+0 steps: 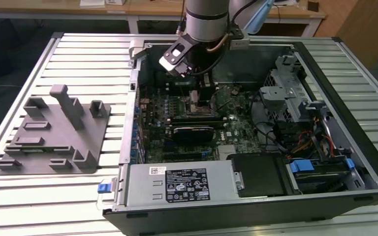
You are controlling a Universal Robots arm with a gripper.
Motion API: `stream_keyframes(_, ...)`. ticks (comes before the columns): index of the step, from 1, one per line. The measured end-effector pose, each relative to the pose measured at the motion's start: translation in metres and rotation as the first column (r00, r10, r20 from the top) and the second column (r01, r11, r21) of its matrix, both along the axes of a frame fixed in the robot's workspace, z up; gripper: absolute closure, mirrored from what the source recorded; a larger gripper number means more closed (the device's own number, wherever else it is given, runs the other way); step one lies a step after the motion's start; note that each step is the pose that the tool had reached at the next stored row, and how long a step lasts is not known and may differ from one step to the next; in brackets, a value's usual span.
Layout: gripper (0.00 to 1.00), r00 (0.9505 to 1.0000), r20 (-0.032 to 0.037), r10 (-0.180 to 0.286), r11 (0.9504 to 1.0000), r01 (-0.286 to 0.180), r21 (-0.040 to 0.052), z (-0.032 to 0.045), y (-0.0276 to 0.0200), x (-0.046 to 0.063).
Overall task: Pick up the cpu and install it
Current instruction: 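Place the cpu into insertion slot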
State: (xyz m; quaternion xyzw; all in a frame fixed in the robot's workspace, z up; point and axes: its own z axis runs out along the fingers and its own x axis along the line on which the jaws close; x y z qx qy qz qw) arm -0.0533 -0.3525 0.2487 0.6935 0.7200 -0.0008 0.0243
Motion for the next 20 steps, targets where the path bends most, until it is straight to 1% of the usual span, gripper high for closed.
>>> stream_keyframes(3,0.45,1.0000,0.0000,0.000,1.0000,0.000,-0.0008,-0.0020,0.0003,0.000)
stream_keyframes(14,0.45,1.0000,0.0001,0.000,1.0000,0.000,-0.0055,-0.0133,0.0029,0.001)
stream_keyframes(18,0.45,1.0000,0.0000,0.001,0.9999,-0.001,-0.0110,-0.0163,0.0044,0.002)
stream_keyframes(20,0.45,1.0000,0.0000,0.003,0.9999,-0.003,-0.0124,-0.0176,0.0049,0.003)
